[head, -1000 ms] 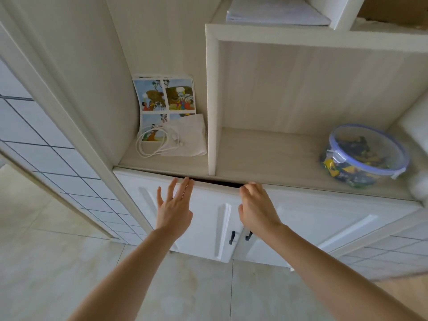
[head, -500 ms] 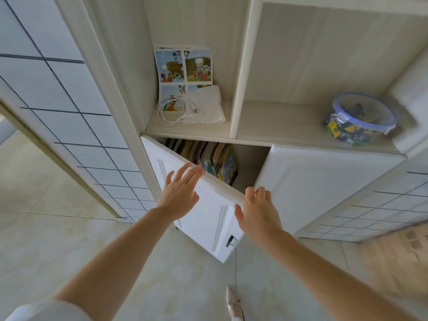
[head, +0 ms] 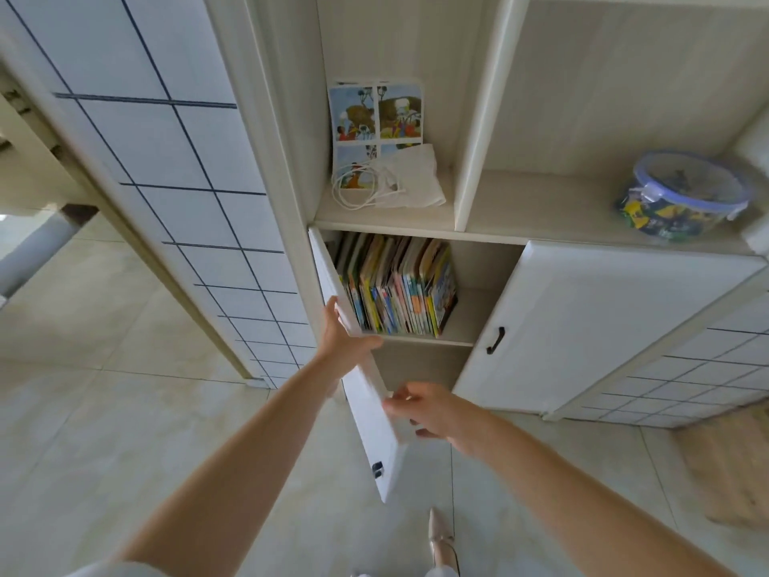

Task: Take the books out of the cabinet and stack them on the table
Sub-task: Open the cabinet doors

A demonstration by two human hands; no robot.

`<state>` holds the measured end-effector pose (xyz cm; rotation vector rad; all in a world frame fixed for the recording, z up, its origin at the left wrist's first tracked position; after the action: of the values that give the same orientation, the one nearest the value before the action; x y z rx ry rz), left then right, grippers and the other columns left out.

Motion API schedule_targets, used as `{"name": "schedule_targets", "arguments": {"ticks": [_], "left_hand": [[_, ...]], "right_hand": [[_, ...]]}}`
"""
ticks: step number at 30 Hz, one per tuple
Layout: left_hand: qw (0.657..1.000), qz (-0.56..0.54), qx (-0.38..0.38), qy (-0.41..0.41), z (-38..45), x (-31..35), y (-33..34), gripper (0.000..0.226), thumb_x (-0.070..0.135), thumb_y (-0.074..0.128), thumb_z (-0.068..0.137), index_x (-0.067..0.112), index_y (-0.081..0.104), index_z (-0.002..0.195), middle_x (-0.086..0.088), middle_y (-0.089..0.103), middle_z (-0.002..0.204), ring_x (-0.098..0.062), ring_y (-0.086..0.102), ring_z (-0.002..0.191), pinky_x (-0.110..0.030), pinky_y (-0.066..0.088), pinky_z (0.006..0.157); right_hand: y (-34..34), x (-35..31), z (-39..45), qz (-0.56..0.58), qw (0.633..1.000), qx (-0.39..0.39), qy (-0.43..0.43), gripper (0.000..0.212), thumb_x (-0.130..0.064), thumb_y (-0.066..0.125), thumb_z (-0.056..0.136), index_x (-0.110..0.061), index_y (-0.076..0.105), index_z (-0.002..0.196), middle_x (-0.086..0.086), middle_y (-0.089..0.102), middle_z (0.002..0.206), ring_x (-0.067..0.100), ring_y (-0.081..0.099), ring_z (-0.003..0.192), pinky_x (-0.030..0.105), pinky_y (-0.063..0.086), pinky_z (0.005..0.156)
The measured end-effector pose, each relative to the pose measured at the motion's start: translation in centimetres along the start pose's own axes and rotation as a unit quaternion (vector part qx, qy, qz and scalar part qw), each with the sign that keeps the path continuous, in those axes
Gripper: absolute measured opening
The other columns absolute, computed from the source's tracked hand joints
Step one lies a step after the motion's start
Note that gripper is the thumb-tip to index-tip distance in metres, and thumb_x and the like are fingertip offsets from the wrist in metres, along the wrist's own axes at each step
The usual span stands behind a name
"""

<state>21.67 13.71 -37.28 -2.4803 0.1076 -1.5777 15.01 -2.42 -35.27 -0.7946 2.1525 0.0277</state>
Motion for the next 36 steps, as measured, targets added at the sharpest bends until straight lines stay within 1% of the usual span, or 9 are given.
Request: {"name": "schedule_targets", "arguments": {"ticks": [2,6,8,14,19,22,26,32,36], "left_hand": [[0.998,-0.051,-0.022,-0.019,0.0,-1.1,-1.6,0.099,0.003,0.072,0.081,0.040,0.011,0.149,0.006,0.017,0.161,-0.021,0.050,0.119,-0.042,0.055,0.083],[0.992,-0.076,-0.087,-0.050,0.1,-1.8,-6.6,0.089,0.006,0.073,0.082,0.036,0.024,0.149,0.004,0.033,0.154,-0.020,0.052,0.120,-0.046,0.055,0.083],[0.991,-0.046,-0.115,-0.059,0.0,-2.1,-9.1,0.079,0.008,0.071,0.084,0.035,0.031,0.147,0.004,0.044,0.147,-0.019,0.057,0.116,-0.043,0.057,0.079],[0.988,0.012,-0.130,-0.080,0.4,-3.0,-15.9,0.063,0.015,0.074,0.083,0.031,0.049,0.139,0.005,0.061,0.132,-0.023,0.061,0.116,-0.054,0.050,0.097],[0.989,0.026,-0.121,-0.082,0.9,-2.7,-19.6,0.043,0.011,0.072,0.085,0.032,0.062,0.121,0.004,0.070,0.117,-0.022,0.066,0.108,-0.045,0.054,0.094],[0.990,0.022,-0.111,-0.088,1.0,-2.7,-20.7,0.045,0.009,0.072,0.085,0.027,0.061,0.124,0.003,0.072,0.113,-0.022,0.067,0.107,-0.043,0.054,0.094],[0.986,0.045,-0.130,-0.096,1.0,-2.5,-20.4,0.043,0.009,0.072,0.085,0.022,0.059,0.125,-0.001,0.071,0.115,-0.022,0.067,0.106,-0.042,0.057,0.087],[0.997,0.081,0.012,0.005,3.5,0.5,-18.2,0.040,-0.001,0.070,0.082,0.008,0.062,0.121,-0.008,0.068,0.102,-0.030,0.066,0.099,-0.045,0.053,0.096],[0.968,0.190,0.111,0.124,4.9,3.0,-15.0,0.028,0.002,0.062,0.083,0.020,0.068,0.104,0.006,0.067,0.093,-0.015,0.064,0.091,-0.025,0.049,0.081]], "right_hand": [[1.8,-0.4,0.7,0.054,0.995,-0.062,0.051,0.045,-0.041,0.067,0.086,-0.020,0.050,0.122,0.000,0.058,0.109,0.016,0.055,0.099,0.033,0.047,0.092],[6.0,-1.5,3.2,0.135,0.978,-0.145,0.066,0.081,-0.033,0.074,0.082,-0.037,0.025,0.146,0.011,0.050,0.139,0.036,0.054,0.118,0.044,0.051,0.094],[8.5,-2.5,3.8,0.166,0.968,-0.180,0.058,0.081,-0.027,0.072,0.084,-0.039,0.023,0.146,0.013,0.053,0.136,0.036,0.059,0.114,0.047,0.051,0.095],[15.6,-6.4,5.1,0.195,0.965,-0.172,0.041,0.076,-0.027,0.065,0.091,-0.037,0.014,0.146,0.009,0.047,0.141,0.031,0.057,0.117,0.049,0.047,0.100],[20.2,-9.5,6.8,0.212,0.969,-0.119,0.033,0.071,-0.029,0.064,0.090,-0.029,0.018,0.145,0.004,0.048,0.124,0.027,0.057,0.114,0.048,0.050,0.096],[21.2,-10.3,7.5,0.232,0.963,-0.129,0.040,0.068,-0.028,0.065,0.089,-0.026,0.022,0.142,0.005,0.047,0.125,0.028,0.054,0.116,0.051,0.052,0.092],[18.0,-9.0,8.5,0.236,0.955,-0.171,0.062,0.062,-0.033,0.069,0.083,-0.017,0.039,0.134,0.014,0.047,0.131,0.032,0.053,0.114,0.053,0.054,0.090],[7.3,-5.3,10.0,0.249,0.963,-0.049,0.095,0.006,-0.019,0.055,0.095,-0.016,0.059,0.098,0.011,0.063,0.104,0.027,0.060,0.091,0.045,0.051,0.091],[-0.5,-2.2,11.0,0.244,0.961,0.035,0.122,0.018,-0.016,0.053,0.096,-0.009,0.060,0.111,0.012,0.069,0.100,0.029,0.064,0.091,0.044,0.052,0.091]]}}
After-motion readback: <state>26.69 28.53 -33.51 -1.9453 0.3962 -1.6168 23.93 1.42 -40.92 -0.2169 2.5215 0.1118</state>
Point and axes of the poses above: each hand's wrist, its own z-axis towards the middle knuckle, its own y-axis out of the palm, x = y × z, the point moved 1 cm from there along z, towards the middle knuckle
